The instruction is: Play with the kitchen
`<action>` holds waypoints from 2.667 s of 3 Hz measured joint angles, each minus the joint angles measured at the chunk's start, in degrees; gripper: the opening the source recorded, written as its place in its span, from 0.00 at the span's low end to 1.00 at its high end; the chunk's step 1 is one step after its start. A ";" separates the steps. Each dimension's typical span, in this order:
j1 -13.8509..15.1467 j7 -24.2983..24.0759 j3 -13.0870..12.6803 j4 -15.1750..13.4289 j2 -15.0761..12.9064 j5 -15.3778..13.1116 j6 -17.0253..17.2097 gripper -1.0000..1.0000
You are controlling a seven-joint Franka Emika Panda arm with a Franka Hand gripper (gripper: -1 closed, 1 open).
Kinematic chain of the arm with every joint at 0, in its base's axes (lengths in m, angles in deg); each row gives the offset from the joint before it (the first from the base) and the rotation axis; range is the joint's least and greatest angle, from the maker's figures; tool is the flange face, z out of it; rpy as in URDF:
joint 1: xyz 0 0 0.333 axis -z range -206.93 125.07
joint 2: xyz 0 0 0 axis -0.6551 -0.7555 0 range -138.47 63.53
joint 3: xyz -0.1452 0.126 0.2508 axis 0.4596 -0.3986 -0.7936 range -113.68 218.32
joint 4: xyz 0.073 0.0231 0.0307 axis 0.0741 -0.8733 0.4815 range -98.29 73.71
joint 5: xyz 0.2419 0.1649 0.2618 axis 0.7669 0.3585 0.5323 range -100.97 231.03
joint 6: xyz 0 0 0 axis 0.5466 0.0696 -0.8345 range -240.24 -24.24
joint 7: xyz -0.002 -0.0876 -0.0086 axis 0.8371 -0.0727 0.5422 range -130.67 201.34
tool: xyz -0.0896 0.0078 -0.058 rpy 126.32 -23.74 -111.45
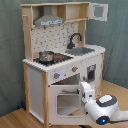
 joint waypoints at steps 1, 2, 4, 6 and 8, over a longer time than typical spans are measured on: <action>0.02 0.03 -0.24 1.45 0.00 0.00 1.98 0.00; 0.02 0.03 -0.24 1.47 0.00 0.00 2.00 1.00; 0.07 5.87 0.71 8.79 0.03 -1.66 3.21 1.00; 1.08 16.38 5.04 15.67 0.01 -4.52 4.42 1.00; 2.10 29.75 8.22 18.71 -0.83 -4.48 3.58 1.00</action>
